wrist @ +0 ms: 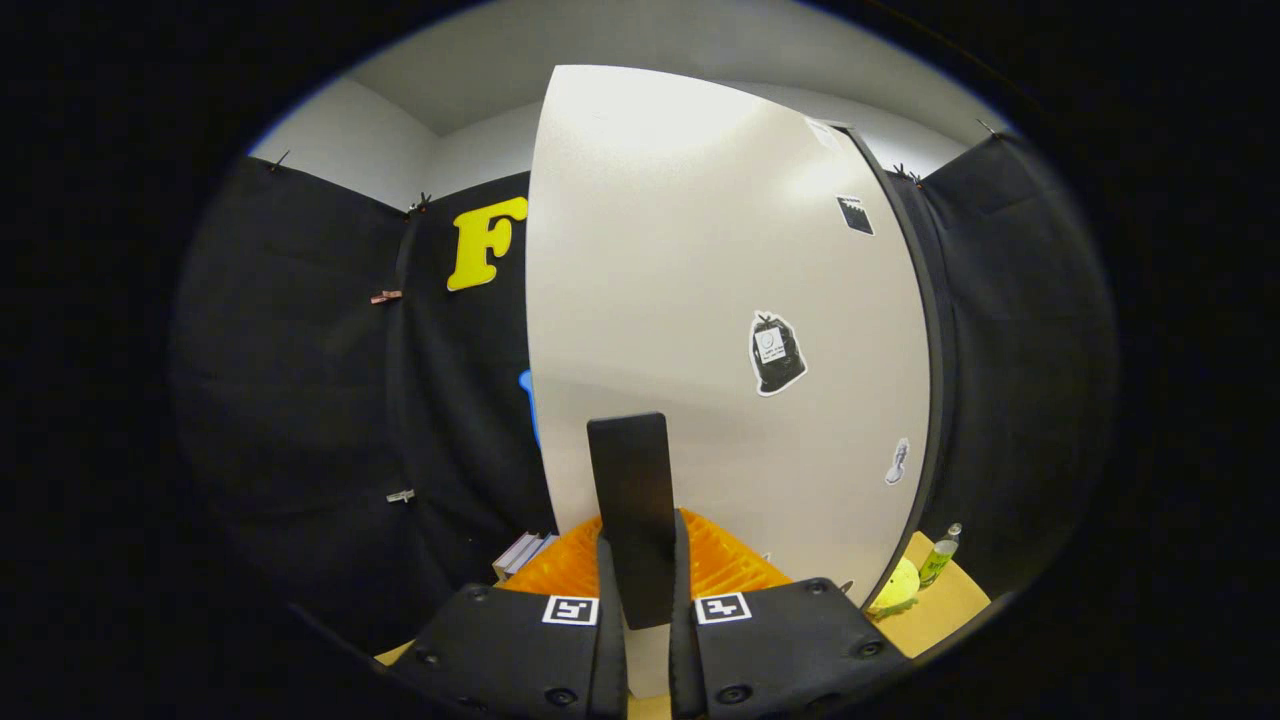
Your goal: Open the shoe cabinet door, grab the shoes and put them into the shoe cabinet, then close the shoe cabinet door.
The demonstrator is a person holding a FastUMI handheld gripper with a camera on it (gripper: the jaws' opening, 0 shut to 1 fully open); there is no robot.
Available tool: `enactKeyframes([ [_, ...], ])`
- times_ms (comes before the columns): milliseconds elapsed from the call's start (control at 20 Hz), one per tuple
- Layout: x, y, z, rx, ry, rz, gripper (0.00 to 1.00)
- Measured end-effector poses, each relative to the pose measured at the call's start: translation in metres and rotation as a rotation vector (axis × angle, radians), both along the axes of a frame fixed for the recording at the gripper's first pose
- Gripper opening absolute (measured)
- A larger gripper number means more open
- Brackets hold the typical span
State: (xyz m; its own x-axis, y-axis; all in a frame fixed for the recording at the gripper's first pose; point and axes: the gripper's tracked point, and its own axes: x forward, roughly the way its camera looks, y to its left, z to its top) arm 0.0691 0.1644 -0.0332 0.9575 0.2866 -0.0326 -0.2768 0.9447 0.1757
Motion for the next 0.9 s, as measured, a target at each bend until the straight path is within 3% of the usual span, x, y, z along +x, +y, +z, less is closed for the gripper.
enactKeyframes([
  [450,-0.052,-0.065,0.002,-0.003,0.000,0.000,0.20],
  [900,-0.069,-0.116,0.000,0.003,0.019,0.010,0.19],
])
